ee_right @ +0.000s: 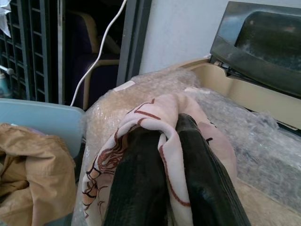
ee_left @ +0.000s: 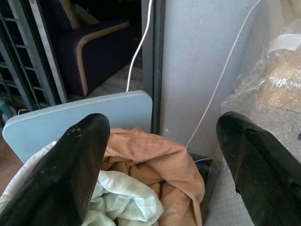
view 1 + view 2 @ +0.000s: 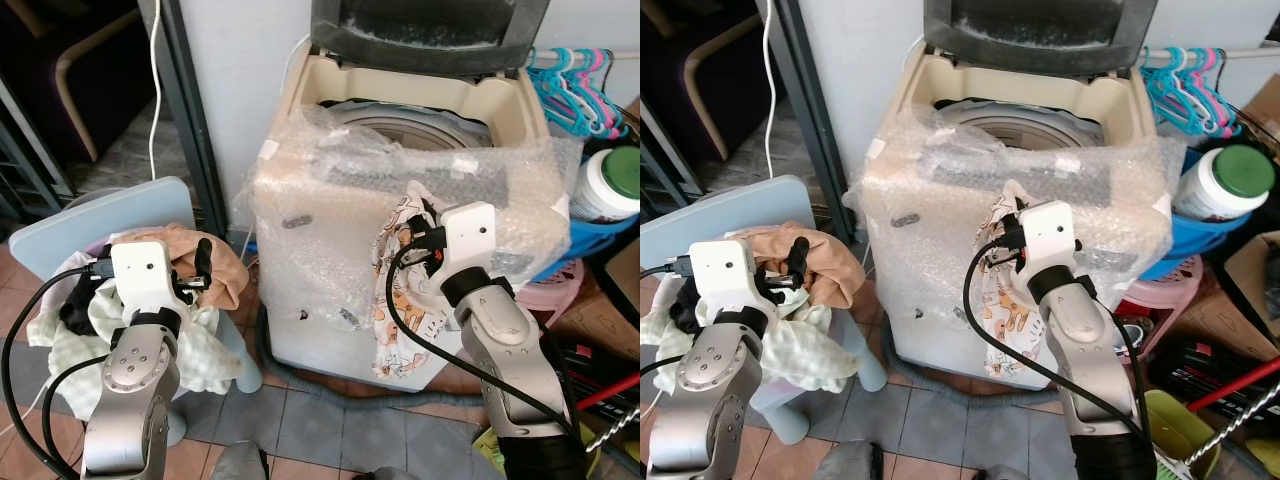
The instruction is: Clothes washing
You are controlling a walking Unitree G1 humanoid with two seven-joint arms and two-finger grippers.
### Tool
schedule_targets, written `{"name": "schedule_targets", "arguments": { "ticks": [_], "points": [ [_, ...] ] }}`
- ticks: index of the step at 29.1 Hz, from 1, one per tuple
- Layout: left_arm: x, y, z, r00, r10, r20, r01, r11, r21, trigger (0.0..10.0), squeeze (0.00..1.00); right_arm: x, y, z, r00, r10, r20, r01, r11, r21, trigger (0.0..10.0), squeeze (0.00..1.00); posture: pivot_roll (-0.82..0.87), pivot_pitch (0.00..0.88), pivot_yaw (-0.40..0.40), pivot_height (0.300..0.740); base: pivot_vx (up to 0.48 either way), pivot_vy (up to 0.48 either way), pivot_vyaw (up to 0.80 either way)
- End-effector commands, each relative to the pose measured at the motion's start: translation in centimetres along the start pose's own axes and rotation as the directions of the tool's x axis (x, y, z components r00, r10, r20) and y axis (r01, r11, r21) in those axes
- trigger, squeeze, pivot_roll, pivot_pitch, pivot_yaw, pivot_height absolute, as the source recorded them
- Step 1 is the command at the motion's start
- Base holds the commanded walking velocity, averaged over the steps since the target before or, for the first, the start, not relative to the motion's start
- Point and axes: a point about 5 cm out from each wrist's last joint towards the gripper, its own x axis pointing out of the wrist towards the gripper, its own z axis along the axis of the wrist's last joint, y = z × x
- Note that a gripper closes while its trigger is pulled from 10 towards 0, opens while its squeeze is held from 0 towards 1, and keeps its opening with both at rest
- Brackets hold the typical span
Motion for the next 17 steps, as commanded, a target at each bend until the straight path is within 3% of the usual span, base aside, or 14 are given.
{"name": "schedule_targets", "arguments": {
  "ticks": [1, 4, 6, 10, 13, 17],
  "points": [
    [0.1, 0.1, -0.2, 1.0, 0.02, -0.018, -0.02, 1.0, 0.008, 10.0, 0.0, 0.0, -0.2, 1.0, 0.999, 0.008, 0.044, -0.007, 1.0, -0.017, 10.0, 0.0, 0.07, 0.049, -0.008, 0.74, 0.0, 0.0, 0.8],
    [0.2, -0.3, 0.7, 0.999, 0.017, 0.034, -0.018, 0.999, 0.027, 10.0, 0.0, 0.6, -0.8, 1.5, 0.998, 0.002, 0.061, 0.0, 1.0, -0.024, 10.0, 0.0, 0.08, 0.064, -0.017, 0.74, 0.0, 0.0, 0.8],
    [0.0, -0.3, 0.3, 1.0, 0.001, 0.016, -0.001, 1.0, 0.021, 10.0, 0.0, 1.0, -1.3, 1.6, 0.997, -0.04, 0.062, 0.042, 0.999, -0.028, 10.0, 0.0, 0.08, 0.065, -0.017, 0.74, 0.0, 0.0, 0.68],
    [0.0, -0.8, -0.1, 0.998, -0.061, -0.004, 0.061, 0.998, -0.009, 10.0, 0.0, 2.7, -2.6, 2.3, 0.994, -0.068, 0.082, 0.074, 0.994, -0.081, 10.0, 0.0, 0.08, 0.055, -0.017, 0.74, 0.0, 0.0, 0.0],
    [0.2, -1.2, 0.3, 0.997, -0.081, 0.016, 0.081, 0.997, -0.015, 10.0, 0.0, 4.1, -5.0, 3.9, 0.984, -0.121, 0.127, 0.134, 0.985, -0.105, 10.0, 0.0, 0.08, 0.047, -0.02, 0.74, 0.341, 0.0, 0.0],
    [0.1, -1.3, 0.1, 0.997, -0.081, 0.012, 0.081, 0.996, -0.02, 10.0, 0.0, 5.0, -6.6, 5.1, 0.976, -0.146, 0.163, 0.168, 0.977, -0.131, 10.0, 0.0, 0.08, 0.043, -0.023, 0.74, 0.37, 0.0, 0.0]
  ]
}}
